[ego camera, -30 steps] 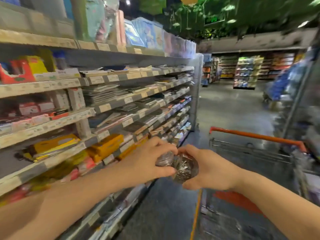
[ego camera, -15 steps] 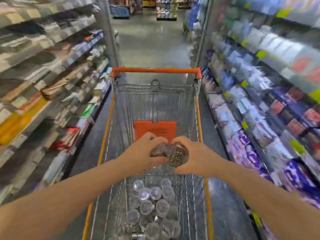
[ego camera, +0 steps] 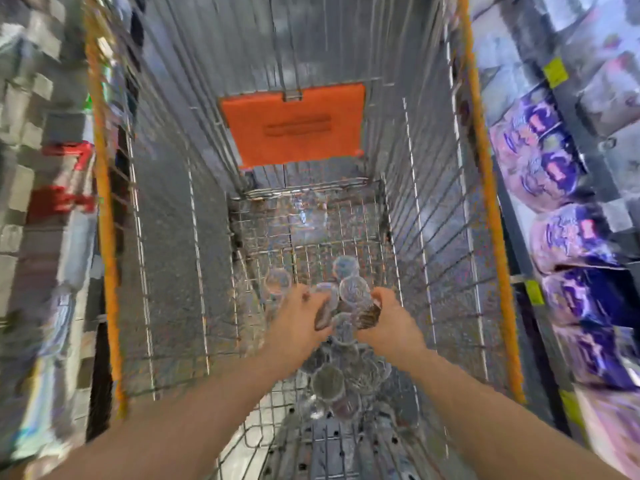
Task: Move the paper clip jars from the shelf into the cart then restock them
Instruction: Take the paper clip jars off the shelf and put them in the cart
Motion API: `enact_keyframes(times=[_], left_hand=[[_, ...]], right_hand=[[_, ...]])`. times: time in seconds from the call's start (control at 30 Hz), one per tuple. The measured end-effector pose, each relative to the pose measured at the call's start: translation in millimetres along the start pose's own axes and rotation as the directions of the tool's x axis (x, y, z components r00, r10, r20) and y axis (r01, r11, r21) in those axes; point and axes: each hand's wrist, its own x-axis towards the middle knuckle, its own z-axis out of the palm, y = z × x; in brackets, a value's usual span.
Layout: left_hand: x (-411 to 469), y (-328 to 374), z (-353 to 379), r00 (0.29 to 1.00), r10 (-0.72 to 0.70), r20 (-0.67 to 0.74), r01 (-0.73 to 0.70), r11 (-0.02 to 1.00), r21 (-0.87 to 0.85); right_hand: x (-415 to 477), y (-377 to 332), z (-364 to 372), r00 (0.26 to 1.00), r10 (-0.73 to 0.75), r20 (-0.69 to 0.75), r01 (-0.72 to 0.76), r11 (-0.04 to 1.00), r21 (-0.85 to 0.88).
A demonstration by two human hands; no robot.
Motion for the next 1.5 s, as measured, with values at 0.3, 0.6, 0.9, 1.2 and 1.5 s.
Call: enact_keyframes(times=[0.3,0.6,0.9,1.2,1.5], left_hand=[[6,-14,58,0.999,-0.013,0.036,0.010,0.998,0.068],[24,-13,63,0.995,0.095,-0.021,-0.094,0.993,0.069],[16,-11,44,0.995,0.052,0.084,-0.059,0.995,0.077],[-30,23,-26,0.990,0.084,-0.115,-0.058,0.976,0.208],[-140,95,-108,0.929,0.021,-0.368,0.004,0.998,0.067]], right_hand=[[31,43,41,0.969,0.192,-0.153,-0.195,0.981,-0.005],[37,64,57,0.959,0.261,-0.115,-0.269,0.961,-0.061],[24,44,44,0.964,0.255,-0.074,-0.255,0.967,0.004],[-25,-6,-1,0.997,0.027,-0.072,-0.029,0.999,-0.032],[-115,-57,-65,0.923,-0.376,-0.084,0.369,0.925,-0.091]])
